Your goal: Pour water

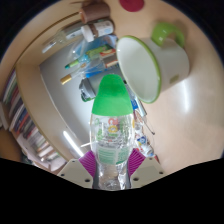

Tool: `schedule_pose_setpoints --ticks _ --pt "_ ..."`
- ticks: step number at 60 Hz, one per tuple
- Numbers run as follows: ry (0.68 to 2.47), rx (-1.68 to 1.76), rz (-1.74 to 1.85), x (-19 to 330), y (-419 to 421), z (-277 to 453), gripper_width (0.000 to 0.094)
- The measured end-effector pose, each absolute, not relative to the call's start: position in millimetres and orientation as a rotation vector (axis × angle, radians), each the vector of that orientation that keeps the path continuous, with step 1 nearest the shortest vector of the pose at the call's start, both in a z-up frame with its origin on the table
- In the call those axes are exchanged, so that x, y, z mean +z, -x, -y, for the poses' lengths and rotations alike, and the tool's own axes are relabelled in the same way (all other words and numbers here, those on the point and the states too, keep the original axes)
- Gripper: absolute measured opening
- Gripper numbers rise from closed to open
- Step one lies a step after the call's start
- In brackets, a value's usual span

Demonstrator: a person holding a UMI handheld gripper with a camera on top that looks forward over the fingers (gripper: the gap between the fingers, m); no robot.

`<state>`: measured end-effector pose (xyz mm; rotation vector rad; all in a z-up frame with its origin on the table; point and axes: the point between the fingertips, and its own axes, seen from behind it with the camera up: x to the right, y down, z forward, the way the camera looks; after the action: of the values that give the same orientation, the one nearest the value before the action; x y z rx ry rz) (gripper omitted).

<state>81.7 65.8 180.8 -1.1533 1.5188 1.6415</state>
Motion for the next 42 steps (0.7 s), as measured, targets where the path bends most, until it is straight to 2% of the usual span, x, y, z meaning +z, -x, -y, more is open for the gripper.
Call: schedule_pose_setpoints --ticks 14,28,36,39,42 --pt "0.827 1.872 -1.681 205.7 -99.6 -74.2 0.0370" --pt "0.714 1.914 -1.704 218.8 -112.7 -72.9 0.0370" --pt "0.749 1.903 -1.692 217.8 -112.9 -71.3 0.0370" --pt "0.834 1.860 -1.636 219.9 -111.1 -71.3 0.0369" --pt "0.993 1.768 -1.518 226.1 -105.8 -71.3 0.0370"
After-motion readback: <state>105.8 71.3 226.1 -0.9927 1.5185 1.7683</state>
